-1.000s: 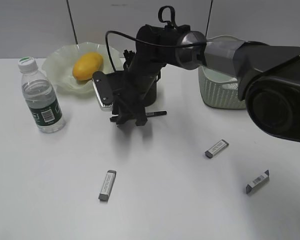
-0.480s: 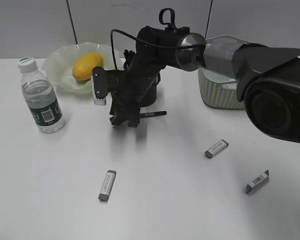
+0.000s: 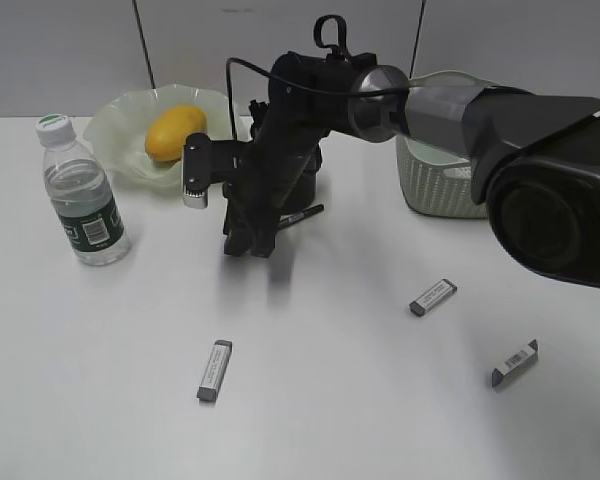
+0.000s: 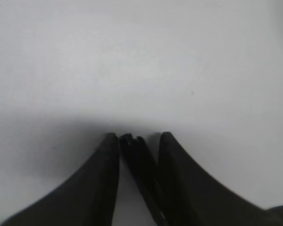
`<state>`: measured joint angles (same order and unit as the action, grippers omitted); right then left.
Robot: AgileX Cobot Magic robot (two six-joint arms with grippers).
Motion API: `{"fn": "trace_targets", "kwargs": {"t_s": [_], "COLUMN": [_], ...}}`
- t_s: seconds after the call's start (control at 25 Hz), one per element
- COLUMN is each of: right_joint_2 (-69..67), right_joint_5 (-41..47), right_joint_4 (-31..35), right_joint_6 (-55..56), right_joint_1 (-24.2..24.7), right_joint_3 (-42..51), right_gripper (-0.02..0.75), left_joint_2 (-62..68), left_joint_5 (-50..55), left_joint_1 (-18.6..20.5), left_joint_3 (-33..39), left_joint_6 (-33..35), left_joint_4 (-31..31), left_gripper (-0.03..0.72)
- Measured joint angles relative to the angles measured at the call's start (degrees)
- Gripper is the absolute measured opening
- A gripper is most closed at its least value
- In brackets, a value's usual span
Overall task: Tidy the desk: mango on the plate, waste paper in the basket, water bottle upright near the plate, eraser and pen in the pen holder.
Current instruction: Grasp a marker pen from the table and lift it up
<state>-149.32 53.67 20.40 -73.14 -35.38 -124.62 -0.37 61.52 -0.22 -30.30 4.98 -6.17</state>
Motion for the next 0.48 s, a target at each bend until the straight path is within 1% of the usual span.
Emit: {"fn": "trace_targets", "kwargs": {"t_s": [0.12, 0.2, 0.24, 0.48], "right_joint_2": [0.0, 0.0, 0.0, 0.0], "right_joint_5": [0.2, 0.4, 0.4, 1.8], "right_joint_4": [0.0, 0.0, 0.0, -0.6], "right_joint_6": [0.1, 0.2, 0.3, 0.8], "right_joint_1": [0.0, 0.0, 0.0, 0.0], "right_joint_3": [0.0, 0.0, 0.0, -1.2], "right_gripper": [0.211, 0.141, 0.131, 0.131], "left_joint_2": [0.0, 0.0, 0.0, 0.0], "left_joint_5": [0.0, 0.0, 0.0, 0.0], "left_joint_1": [0.0, 0.0, 0.0, 0.0], "left_joint_3": [0.0, 0.0, 0.0, 0.0], "left_joint_6": [0.0, 0.0, 0.0, 0.0], "left_joint_4": [0.0, 0.0, 0.0, 0.0], "left_gripper": [0.422, 0.42, 0.419, 0.417]}}
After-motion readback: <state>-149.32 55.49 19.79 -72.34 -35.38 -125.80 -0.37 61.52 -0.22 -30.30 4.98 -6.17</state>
